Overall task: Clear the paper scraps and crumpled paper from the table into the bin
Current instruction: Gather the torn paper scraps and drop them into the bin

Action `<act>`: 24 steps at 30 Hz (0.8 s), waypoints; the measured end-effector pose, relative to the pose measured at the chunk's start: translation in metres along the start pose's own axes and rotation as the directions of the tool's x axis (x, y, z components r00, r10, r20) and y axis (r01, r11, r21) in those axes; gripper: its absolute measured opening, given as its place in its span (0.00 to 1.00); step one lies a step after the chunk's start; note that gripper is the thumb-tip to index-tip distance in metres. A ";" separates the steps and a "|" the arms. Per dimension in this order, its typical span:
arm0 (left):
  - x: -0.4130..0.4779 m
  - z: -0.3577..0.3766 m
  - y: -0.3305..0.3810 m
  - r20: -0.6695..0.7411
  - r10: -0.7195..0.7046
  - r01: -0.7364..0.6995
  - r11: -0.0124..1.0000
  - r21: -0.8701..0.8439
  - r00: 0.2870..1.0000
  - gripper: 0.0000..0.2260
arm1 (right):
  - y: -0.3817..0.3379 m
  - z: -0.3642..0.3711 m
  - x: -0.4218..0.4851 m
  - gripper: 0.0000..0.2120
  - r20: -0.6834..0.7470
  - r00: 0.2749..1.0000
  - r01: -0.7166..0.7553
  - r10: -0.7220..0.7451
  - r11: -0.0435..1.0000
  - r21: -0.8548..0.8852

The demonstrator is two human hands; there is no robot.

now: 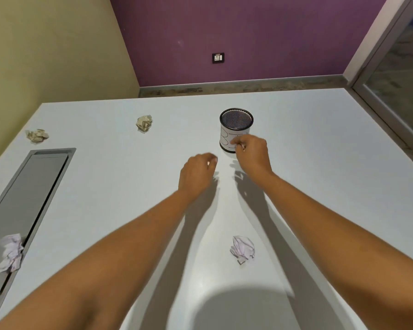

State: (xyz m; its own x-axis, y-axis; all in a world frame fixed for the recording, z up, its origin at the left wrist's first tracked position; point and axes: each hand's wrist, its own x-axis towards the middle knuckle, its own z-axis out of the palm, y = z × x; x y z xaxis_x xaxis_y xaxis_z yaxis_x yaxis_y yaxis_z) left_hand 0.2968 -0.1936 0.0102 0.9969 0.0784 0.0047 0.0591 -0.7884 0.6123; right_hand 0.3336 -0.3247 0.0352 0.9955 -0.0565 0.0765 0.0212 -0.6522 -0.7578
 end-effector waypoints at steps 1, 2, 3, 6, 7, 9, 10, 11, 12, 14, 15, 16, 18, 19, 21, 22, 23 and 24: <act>-0.015 0.005 -0.007 0.006 -0.004 0.003 1.000 0.014 1.000 0.12 | 0.005 0.000 -0.012 0.14 0.013 1.000 0.005 -0.004 1.000 -0.012; -0.031 0.009 -0.014 0.010 -0.006 0.005 1.000 0.025 1.000 0.12 | 0.010 0.000 -0.025 0.13 0.027 1.000 0.007 -0.007 1.000 -0.023; -0.047 0.014 -0.020 0.010 -0.001 0.001 1.000 0.026 1.000 0.12 | 0.014 0.000 -0.037 0.12 0.042 0.999 0.009 -0.008 1.000 -0.025; -0.089 0.024 -0.036 -0.026 0.034 -0.033 0.999 0.041 0.999 0.13 | 0.026 0.001 -0.076 0.11 0.123 0.992 -0.035 0.031 0.999 0.033; -0.102 0.027 -0.040 -0.045 0.040 -0.037 0.997 0.067 0.998 0.13 | 0.029 0.001 -0.089 0.11 0.161 0.986 -0.039 0.033 0.999 0.035; -0.124 0.031 -0.046 -0.079 0.034 -0.025 0.993 0.117 0.996 0.13 | 0.034 0.004 -0.113 0.12 0.248 0.968 0.052 -0.032 0.996 -0.075; -0.133 0.033 -0.050 -0.083 0.023 -0.011 0.990 0.141 0.996 0.13 | 0.037 0.006 -0.124 0.12 0.295 0.952 0.126 -0.075 0.979 -0.159; -0.142 0.034 -0.053 -0.083 0.006 0.008 0.986 0.169 0.997 0.14 | 0.040 0.009 -0.135 0.13 0.341 0.935 0.185 -0.099 0.956 -0.230; -0.149 0.035 -0.056 -0.083 -0.016 0.033 0.979 0.202 0.996 0.15 | 0.043 0.011 -0.144 0.14 0.384 0.918 0.219 -0.094 0.930 -0.295; -0.159 0.037 -0.063 -0.087 -0.067 0.088 0.959 0.270 0.994 0.18 | 0.051 0.016 -0.162 0.16 0.445 0.894 0.246 -0.046 0.881 -0.403; -0.163 0.037 -0.066 -0.087 -0.090 0.112 0.948 0.297 0.992 0.19 | 0.056 0.018 -0.170 0.17 0.454 0.891 0.248 -0.026 0.865 -0.436; -0.167 0.038 -0.069 -0.084 -0.112 0.133 0.938 0.321 0.990 0.20 | 0.061 0.021 -0.177 0.18 0.451 0.892 0.247 -0.019 0.857 -0.452; -0.173 0.040 -0.075 -0.074 -0.148 0.164 0.922 0.350 0.986 0.22 | 0.067 0.025 -0.190 0.20 0.443 0.896 0.250 -0.016 0.844 -0.474; -0.176 0.041 -0.077 -0.071 -0.160 0.175 0.920 0.352 0.985 0.22 | 0.070 0.027 -0.196 0.21 0.436 0.899 0.254 -0.024 0.842 -0.477; -0.179 0.042 -0.080 -0.079 -0.162 0.179 0.921 0.346 0.984 0.23 | 0.076 0.029 -0.206 0.22 0.410 0.909 0.278 -0.077 0.844 -0.458; -0.180 0.042 -0.081 -0.085 -0.154 0.174 0.923 0.344 0.984 0.23 | 0.078 0.031 -0.210 0.21 0.399 0.911 0.279 -0.102 0.864 -0.419; -0.180 0.042 -0.081 -0.089 -0.145 0.167 0.925 0.342 0.985 0.23 | 0.079 0.030 -0.213 0.20 0.384 0.918 0.236 -0.096 0.912 -0.335; -0.181 0.042 -0.081 -0.093 -0.140 0.163 0.926 0.340 0.986 0.23 | 0.077 0.028 -0.216 0.19 0.370 0.929 0.104 -0.017 0.971 -0.217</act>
State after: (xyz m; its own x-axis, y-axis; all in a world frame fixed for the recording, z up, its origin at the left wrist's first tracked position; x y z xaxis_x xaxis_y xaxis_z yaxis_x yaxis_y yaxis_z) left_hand 0.1140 -0.1695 -0.0735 0.9698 0.2440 -0.0076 0.2350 -0.9250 0.2987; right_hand 0.1231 -0.3415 -0.0583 0.9587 0.2378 -0.1560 0.1036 -0.8028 -0.5872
